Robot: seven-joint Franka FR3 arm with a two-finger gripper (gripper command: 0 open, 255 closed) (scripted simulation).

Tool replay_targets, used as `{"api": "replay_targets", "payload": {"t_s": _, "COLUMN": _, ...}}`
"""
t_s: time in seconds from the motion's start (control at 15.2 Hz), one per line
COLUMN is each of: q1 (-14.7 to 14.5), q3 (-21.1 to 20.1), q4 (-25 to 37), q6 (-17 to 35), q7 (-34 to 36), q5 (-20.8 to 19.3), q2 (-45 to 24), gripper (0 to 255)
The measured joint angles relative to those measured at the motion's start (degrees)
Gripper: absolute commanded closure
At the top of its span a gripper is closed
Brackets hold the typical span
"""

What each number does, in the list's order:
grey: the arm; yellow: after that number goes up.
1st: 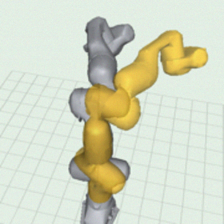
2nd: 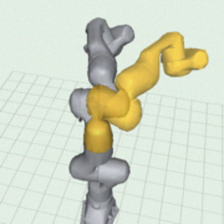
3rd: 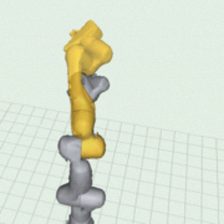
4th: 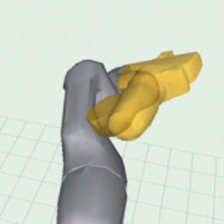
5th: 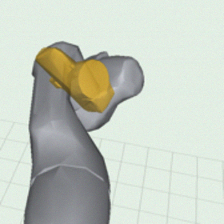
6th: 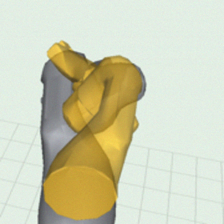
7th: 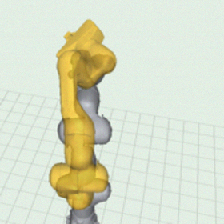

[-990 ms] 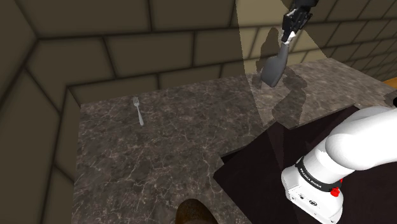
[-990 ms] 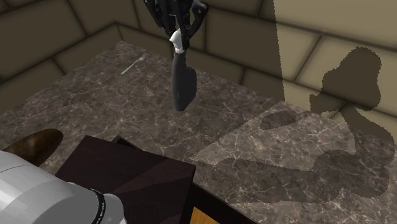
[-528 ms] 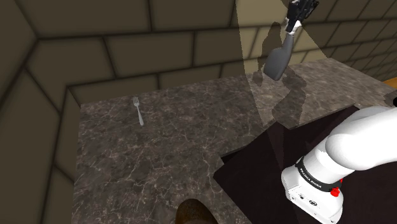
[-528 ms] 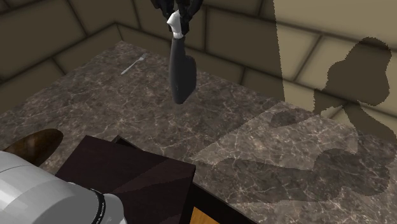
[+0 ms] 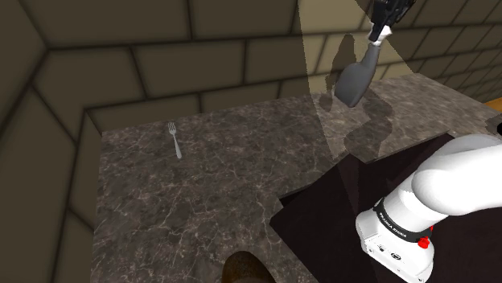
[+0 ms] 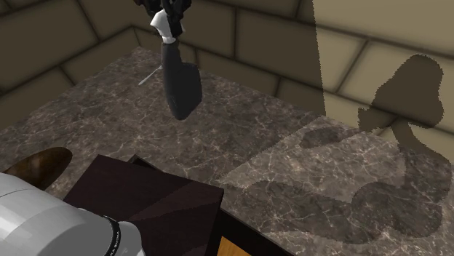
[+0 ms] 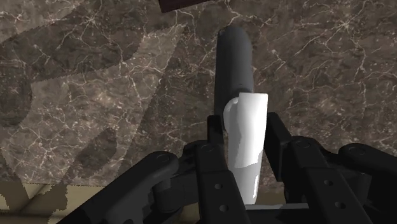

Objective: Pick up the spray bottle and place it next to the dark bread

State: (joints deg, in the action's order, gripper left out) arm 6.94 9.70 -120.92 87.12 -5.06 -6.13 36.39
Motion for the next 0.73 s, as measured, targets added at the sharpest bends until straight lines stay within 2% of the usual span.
{"api": "replay_targets", "payload": {"t_s": 0.4, "q1": -0.57, "q3": -5.54, "q4": -7.23, "q6": -4.32, "q7": 5.55, "q5": 2.45, "q2": 11.15, "gripper": 255}}
{"api": "replay_targets", "payload": {"t_s": 0.73, "q1": -1.36, "q3": -10.0, "q4": -10.92, "q6": -8.41, "q7": 9.79, "q5": 5.64, "q2": 18.83, "gripper": 255}}
